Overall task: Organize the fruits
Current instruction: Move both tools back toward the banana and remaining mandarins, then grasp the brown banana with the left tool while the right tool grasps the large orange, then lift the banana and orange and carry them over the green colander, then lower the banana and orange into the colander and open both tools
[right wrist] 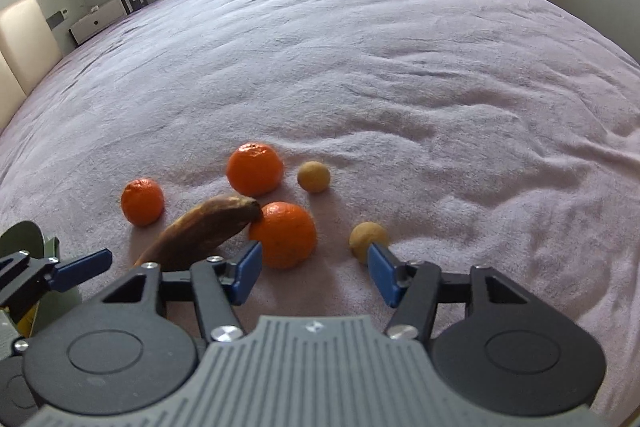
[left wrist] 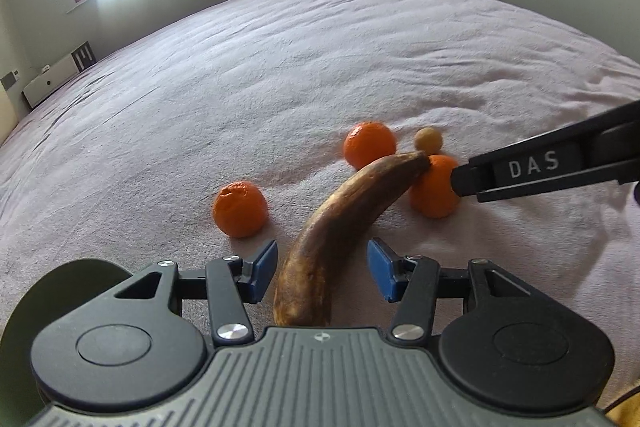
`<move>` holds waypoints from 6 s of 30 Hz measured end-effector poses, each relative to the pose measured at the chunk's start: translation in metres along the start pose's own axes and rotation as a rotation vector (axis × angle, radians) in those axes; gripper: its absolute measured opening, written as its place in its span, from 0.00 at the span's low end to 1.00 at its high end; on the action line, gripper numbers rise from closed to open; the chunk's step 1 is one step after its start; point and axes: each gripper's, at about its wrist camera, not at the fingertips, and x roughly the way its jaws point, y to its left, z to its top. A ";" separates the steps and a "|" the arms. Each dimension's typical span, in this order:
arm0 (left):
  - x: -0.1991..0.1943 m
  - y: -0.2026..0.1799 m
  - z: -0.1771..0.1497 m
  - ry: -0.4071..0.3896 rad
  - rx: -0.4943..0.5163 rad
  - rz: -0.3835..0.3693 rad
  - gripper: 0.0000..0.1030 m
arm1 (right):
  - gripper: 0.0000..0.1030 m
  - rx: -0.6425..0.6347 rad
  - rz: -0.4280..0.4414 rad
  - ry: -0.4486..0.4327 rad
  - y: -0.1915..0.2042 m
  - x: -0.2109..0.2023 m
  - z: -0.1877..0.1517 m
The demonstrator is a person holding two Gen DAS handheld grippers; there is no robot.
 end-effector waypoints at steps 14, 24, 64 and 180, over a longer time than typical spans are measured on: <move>0.030 0.010 -0.002 0.052 0.001 -0.025 0.60 | 0.48 -0.100 0.022 0.021 0.016 0.027 0.000; 0.036 0.013 -0.004 0.071 -0.026 -0.064 0.51 | 0.42 -0.091 0.017 0.038 0.018 0.037 -0.001; 0.013 0.020 -0.019 0.251 -0.246 -0.216 0.48 | 0.44 0.063 0.037 0.271 -0.002 0.007 -0.024; -0.065 0.217 -0.047 0.306 -0.483 0.138 0.48 | 0.43 -0.495 0.280 0.288 0.233 -0.002 -0.021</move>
